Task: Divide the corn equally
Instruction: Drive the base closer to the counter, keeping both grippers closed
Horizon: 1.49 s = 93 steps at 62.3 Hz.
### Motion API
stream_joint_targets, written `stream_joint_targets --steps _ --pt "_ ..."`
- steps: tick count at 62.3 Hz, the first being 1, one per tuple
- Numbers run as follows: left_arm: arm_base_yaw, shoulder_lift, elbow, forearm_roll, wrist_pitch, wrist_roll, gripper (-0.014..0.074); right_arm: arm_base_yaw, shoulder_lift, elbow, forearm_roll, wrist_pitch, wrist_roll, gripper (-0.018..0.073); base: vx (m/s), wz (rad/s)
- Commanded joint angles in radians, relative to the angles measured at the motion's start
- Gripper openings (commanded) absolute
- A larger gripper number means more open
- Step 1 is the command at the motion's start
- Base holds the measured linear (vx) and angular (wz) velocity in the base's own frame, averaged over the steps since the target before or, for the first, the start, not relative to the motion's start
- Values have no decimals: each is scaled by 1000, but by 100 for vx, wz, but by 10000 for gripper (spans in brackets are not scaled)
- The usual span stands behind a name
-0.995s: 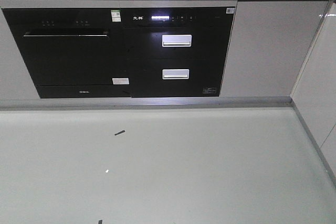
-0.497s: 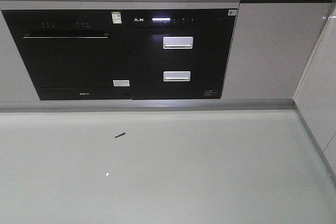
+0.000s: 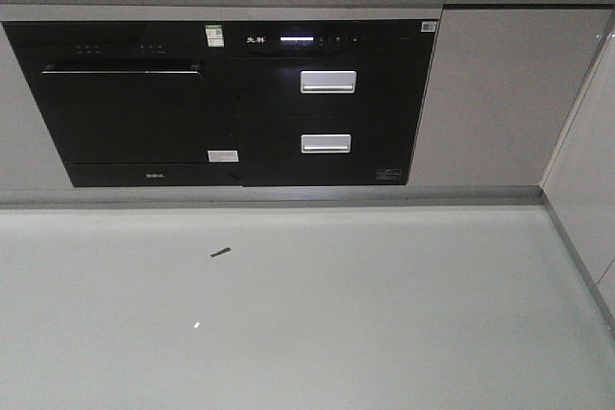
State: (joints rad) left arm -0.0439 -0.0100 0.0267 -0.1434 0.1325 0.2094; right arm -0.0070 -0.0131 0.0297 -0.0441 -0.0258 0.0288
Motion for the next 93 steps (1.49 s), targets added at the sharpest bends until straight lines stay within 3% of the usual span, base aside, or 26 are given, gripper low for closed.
stream_joint_targets --steps 1,93 --pt "1 -17 3 -3 -67 -10 -6 -5 -3 10 -7 -80 -4 -4 6 0" --pt "1 -17 3 -3 -67 -10 -6 -5 -3 10 -7 -80 -4 -4 6 -1"
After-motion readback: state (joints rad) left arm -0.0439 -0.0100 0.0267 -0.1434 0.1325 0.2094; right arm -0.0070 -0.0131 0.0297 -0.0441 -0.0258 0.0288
